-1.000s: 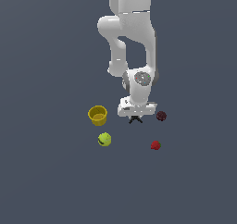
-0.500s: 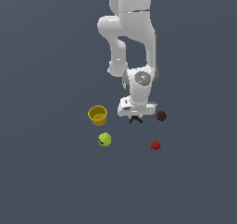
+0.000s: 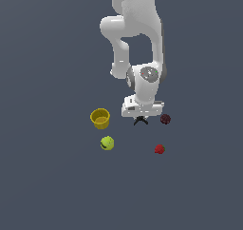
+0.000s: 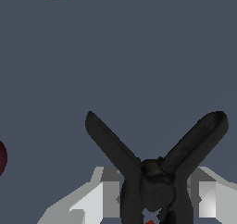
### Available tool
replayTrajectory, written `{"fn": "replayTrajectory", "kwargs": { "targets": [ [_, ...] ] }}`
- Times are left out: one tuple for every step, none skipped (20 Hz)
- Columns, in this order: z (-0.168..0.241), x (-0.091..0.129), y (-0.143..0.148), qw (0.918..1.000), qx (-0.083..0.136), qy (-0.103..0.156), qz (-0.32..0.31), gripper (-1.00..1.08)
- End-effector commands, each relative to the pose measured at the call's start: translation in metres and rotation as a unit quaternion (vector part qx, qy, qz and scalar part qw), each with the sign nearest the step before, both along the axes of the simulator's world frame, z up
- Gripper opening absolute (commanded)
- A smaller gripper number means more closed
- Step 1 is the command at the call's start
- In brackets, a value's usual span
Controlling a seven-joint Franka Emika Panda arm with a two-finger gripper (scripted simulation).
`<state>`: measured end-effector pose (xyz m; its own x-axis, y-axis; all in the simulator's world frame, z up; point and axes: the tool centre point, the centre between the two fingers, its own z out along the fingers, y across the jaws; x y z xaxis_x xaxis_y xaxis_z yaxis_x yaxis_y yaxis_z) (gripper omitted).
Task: Pick up a designated object from a clutter of objects.
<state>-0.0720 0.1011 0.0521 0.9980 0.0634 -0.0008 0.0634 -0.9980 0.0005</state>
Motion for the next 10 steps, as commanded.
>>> {"fn": "replayTrajectory", "kwargs": {
  "targets": [
    [0.016,0.005,0.002,1.0,0.0,0.0,0.0,-1.0],
    [0.024,0.007,0.003,1.0,0.0,0.0,0.0,-1.0],
    [0.032,0.009,0.004,1.0,0.0,0.0,0.0,-1.0],
    [0.04,0.011,0.005,1.0,0.0,0.0,0.0,-1.0],
    [0.049,0.014,0.006,1.0,0.0,0.0,0.0,-1.0],
    [0.058,0.016,0.007,1.0,0.0,0.0,0.0,-1.0],
    [0.067,0.019,0.008,1.0,0.0,0.0,0.0,-1.0],
    [0.076,0.021,0.009,1.0,0.001,0.0,0.0,-1.0],
    [0.085,0.024,0.011,1.0,0.001,0.0,0.0,-1.0],
    [0.095,0.027,0.012,1.0,0.001,0.0,0.0,-1.0]
  ]
}}
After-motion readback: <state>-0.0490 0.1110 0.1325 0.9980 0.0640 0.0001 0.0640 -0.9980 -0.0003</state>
